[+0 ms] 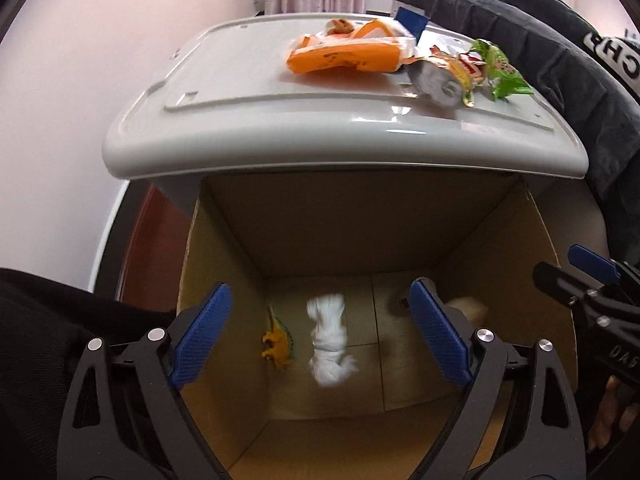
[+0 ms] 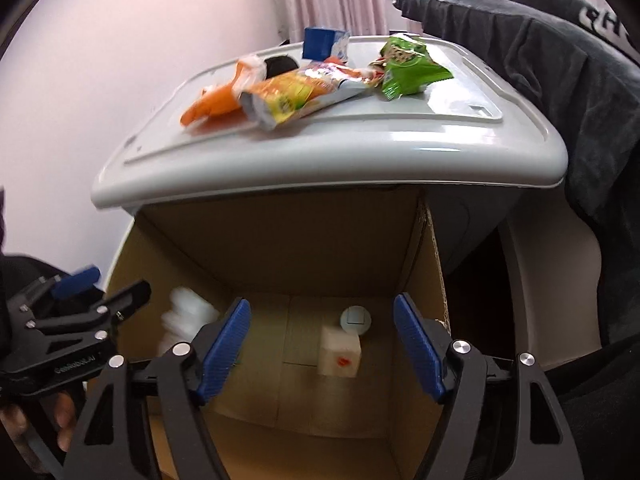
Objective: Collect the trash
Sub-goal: 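Drop the tissue and cube into the cardboard box, opening both grippers, then grasp the orange Dici juice pouch with the right gripper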
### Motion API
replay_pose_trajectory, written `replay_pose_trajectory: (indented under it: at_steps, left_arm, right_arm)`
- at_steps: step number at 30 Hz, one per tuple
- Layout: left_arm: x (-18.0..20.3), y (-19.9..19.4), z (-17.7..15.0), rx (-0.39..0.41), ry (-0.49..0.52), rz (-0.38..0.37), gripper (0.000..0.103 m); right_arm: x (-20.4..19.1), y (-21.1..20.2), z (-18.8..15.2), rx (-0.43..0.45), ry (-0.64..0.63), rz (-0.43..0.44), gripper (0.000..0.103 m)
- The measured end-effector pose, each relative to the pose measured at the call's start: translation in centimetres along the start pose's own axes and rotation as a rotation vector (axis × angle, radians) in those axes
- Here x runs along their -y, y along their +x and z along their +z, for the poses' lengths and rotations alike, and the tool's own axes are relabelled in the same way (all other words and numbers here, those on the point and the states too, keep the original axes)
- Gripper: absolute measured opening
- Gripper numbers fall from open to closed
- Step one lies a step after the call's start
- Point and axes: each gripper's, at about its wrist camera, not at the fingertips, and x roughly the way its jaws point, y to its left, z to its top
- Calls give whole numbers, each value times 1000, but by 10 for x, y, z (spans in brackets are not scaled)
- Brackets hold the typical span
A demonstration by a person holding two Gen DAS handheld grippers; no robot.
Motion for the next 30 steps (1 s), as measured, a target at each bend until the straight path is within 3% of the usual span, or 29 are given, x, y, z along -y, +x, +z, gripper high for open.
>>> replay_pose_trajectory:
  at_steps: [8, 18, 22, 27, 30]
  left_arm:
    - [-5, 4, 4, -15, -49, -33, 88]
    - [4, 3, 2, 13, 7, -26, 88]
    - [4, -3, 5, 40, 11, -25, 88]
    - [0, -9, 9, 60, 2, -17, 88]
    - [-2, -15, 11, 79, -2, -12, 88]
  right_arm:
    - [10, -2, 27, 29, 56, 25, 73]
    - [1, 7, 117, 89, 139, 78, 75]
    - [4, 25, 150, 39, 244, 85, 75]
    - [14, 60, 182, -90, 426, 92, 75]
    - [11, 73, 198, -144, 469, 44, 75]
